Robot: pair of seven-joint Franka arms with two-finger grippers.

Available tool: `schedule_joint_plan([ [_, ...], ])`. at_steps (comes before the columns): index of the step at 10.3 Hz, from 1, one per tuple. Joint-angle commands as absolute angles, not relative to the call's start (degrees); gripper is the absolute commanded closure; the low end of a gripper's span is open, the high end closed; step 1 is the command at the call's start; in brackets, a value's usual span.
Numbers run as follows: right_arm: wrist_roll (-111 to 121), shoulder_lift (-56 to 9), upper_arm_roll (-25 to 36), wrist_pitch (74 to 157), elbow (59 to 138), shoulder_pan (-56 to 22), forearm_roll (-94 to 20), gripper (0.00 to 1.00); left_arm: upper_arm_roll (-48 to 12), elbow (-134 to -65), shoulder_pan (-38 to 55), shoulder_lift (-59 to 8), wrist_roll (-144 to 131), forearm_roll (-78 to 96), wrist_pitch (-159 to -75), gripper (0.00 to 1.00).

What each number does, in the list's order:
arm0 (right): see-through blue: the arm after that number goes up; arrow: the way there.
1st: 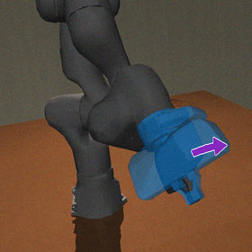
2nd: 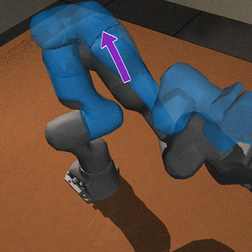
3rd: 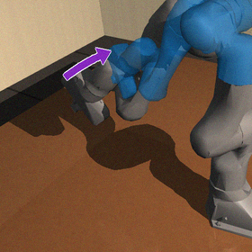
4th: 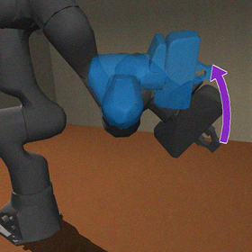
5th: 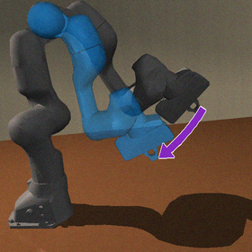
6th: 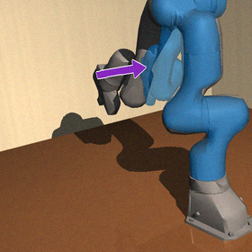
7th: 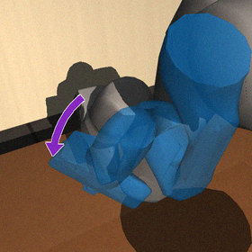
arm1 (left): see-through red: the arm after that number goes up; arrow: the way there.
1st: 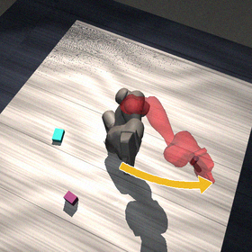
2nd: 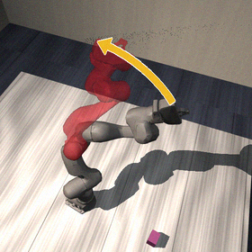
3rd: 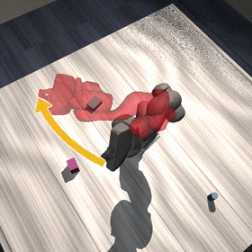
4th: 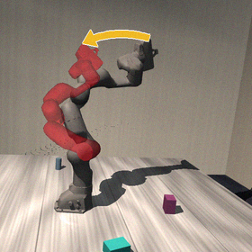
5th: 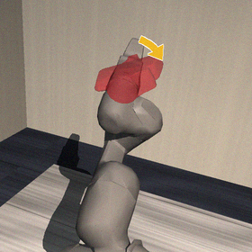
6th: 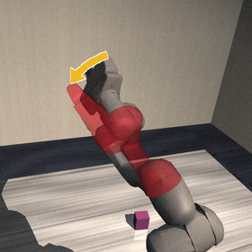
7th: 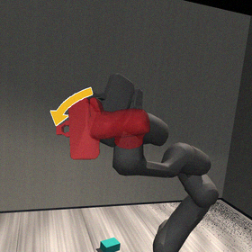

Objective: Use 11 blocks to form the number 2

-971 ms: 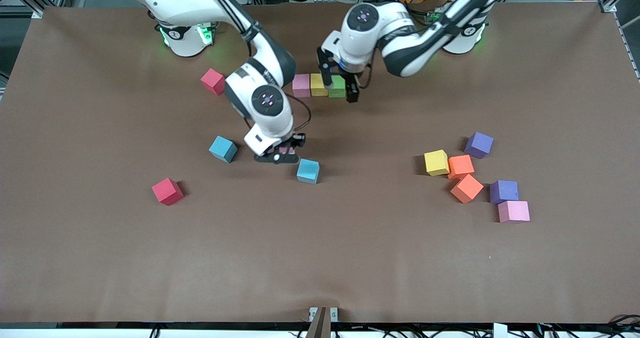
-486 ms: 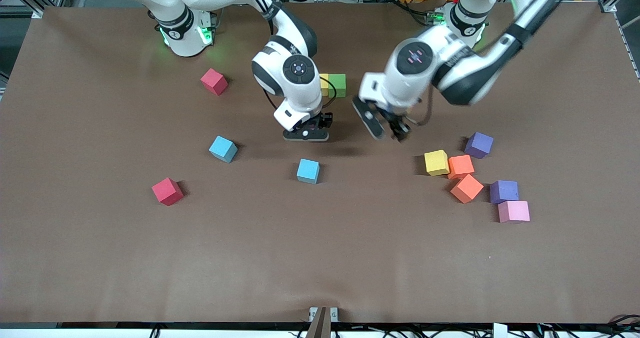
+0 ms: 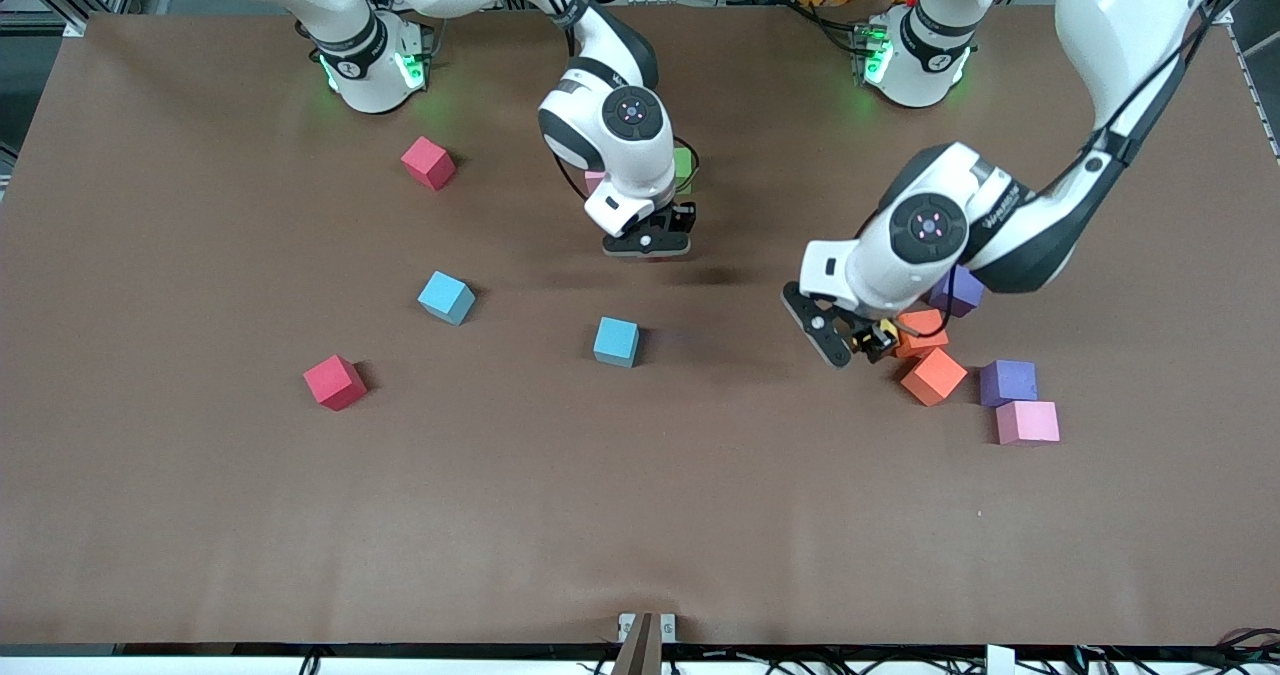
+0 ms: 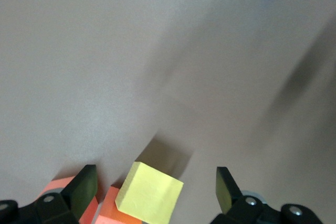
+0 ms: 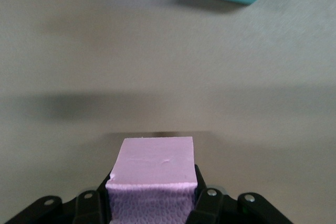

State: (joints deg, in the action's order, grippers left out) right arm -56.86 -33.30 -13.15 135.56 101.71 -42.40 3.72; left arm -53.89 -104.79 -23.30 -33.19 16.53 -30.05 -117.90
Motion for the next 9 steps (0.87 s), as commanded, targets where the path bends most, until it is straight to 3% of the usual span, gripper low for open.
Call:
schedule_joint_plan([
  [1,-58.53,-35.77,-12.92,135.97,100.11,-43.68,3.34,1.0,-52.56,-103.01,-21.18,-33.4,18.18,-32.6,-114.71,0.0],
  [5,-61.26,-37.7,-12.92,135.53,98.26,-45.96,3.16,1.0,-52.47,-101.79,-21.27,-33.05,18.46,-34.8,-109.09,0.0],
  [9,-61.79,-37.62,-12.92,134.65,98.7,-47.55,3.25,1.0,-52.21,-101.78,-21.71,-33.13,18.46,-35.33,-108.63,0.0],
])
